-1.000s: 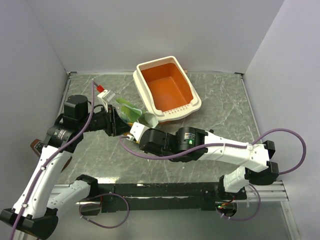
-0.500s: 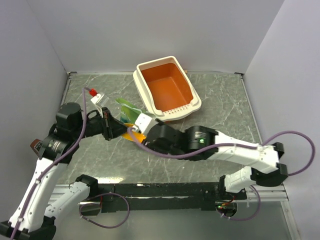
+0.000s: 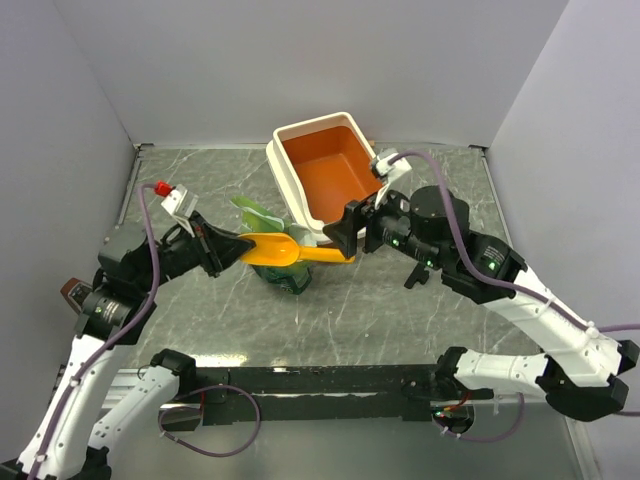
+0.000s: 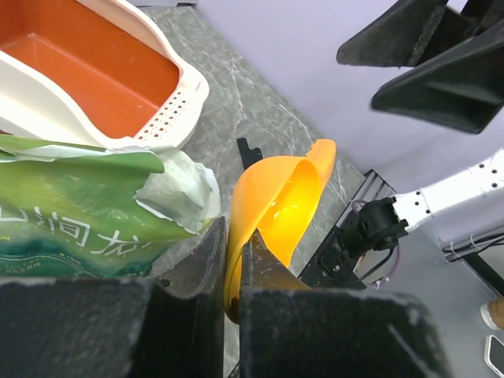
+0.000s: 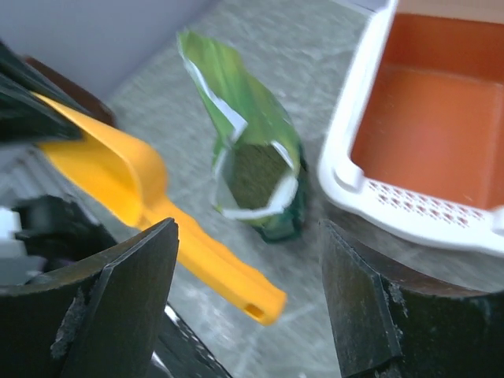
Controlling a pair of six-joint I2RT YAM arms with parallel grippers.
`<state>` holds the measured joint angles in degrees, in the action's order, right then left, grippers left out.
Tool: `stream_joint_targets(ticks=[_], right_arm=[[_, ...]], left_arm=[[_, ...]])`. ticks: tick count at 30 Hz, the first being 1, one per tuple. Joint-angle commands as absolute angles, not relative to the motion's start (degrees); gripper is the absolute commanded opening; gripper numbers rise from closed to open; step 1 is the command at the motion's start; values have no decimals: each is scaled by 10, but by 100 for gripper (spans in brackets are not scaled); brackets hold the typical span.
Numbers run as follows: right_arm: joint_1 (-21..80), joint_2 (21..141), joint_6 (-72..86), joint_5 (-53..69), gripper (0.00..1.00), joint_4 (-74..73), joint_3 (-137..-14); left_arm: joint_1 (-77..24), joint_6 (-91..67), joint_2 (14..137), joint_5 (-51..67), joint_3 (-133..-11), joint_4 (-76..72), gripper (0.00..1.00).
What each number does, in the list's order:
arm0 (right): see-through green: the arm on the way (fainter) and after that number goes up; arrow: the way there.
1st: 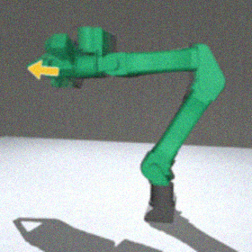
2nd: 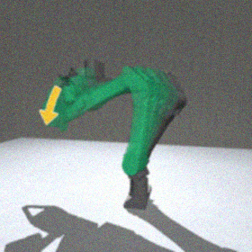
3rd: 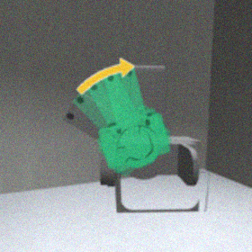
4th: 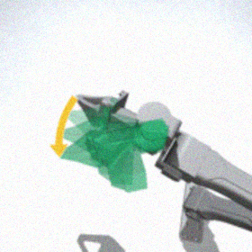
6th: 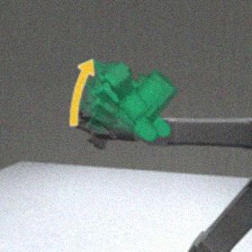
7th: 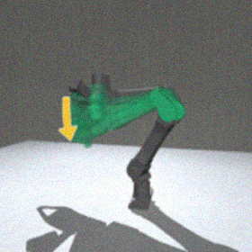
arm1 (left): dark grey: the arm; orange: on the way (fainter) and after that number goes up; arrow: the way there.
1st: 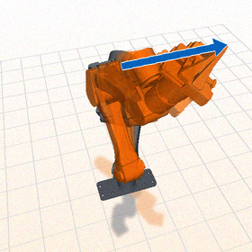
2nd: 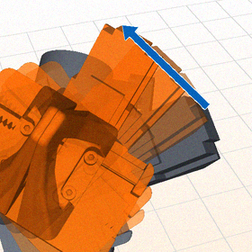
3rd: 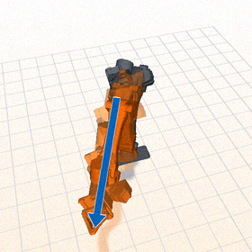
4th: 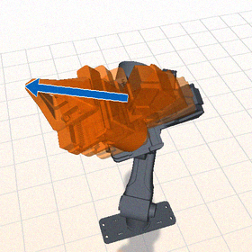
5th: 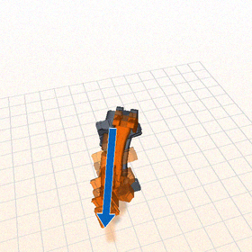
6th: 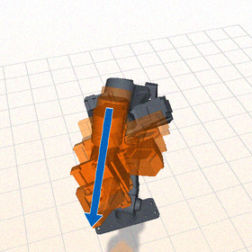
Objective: Fill the litter box with clean litter
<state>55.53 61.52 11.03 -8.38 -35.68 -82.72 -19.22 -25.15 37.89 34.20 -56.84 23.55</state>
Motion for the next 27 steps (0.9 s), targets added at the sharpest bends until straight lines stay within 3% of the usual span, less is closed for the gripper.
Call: stream_joint_targets(ticks=[1, 7, 11, 18, 27], right_arm=[[488, 601, 184, 104, 79, -195, -778], [353, 613, 282, 278, 82, -14, -676], [305, 604, 301, 314, 84, 85, -603], [234, 619, 381, 460, 86, 260, -501], [229, 621, 452, 534, 86, 381, -462]], left_arm=[[-179, -278, 391, 357, -535, 136, 1], [-69, -363, 419, 517, -473, -44, 1], [-38, -447, 443, 577, -449, -165, 1], [-26, -487, 453, 600, -424, -222, 1], [-26, -475, 441, 600, -420, -204, 1]])
